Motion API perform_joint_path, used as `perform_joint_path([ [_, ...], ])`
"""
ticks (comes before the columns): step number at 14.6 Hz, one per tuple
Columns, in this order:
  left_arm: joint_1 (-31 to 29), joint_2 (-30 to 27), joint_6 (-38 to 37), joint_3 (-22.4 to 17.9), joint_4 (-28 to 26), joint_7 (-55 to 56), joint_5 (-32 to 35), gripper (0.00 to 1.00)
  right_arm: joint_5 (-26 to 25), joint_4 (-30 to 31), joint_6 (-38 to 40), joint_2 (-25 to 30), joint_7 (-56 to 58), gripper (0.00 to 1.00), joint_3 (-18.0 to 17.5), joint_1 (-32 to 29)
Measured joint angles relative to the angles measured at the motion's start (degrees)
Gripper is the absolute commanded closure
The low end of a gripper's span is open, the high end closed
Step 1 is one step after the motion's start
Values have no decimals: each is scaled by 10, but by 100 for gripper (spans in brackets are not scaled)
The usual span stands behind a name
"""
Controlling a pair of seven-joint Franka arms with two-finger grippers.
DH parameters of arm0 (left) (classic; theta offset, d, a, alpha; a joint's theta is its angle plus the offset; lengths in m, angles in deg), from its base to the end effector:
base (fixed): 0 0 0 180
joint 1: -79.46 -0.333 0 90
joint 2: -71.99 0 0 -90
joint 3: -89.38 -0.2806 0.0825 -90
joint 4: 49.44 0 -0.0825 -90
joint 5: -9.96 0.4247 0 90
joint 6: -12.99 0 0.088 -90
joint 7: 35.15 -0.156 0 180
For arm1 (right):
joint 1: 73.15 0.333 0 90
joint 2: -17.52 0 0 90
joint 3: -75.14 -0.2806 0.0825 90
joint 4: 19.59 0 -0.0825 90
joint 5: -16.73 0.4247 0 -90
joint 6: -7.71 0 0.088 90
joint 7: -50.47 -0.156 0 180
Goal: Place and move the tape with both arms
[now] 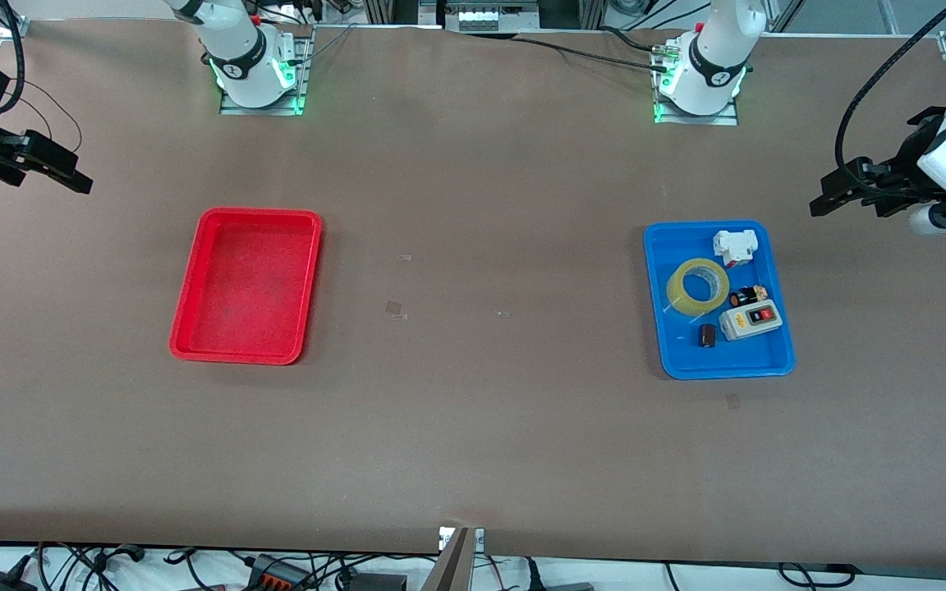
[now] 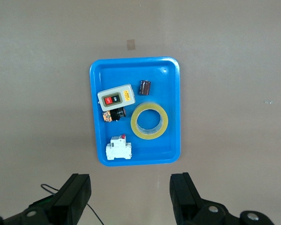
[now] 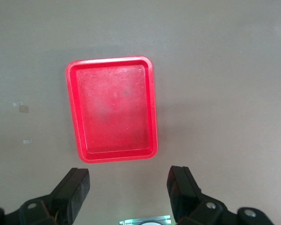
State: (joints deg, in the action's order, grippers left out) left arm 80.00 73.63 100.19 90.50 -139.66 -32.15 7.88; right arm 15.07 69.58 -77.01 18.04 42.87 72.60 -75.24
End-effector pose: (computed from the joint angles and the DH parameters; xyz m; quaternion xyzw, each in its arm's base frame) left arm 0.5923 -0.0229 0.5173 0.9989 0.0115 -0.0414 0.0168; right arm 0.5797 -0.0001 0.5452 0.9973 -0.0632 -0.0332 0.0170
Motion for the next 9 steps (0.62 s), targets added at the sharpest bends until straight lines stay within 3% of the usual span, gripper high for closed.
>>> perform_joint_path([
  [9,0,0,-2,0,0,0,0,0,5,0,0,0,0,1,0,0],
])
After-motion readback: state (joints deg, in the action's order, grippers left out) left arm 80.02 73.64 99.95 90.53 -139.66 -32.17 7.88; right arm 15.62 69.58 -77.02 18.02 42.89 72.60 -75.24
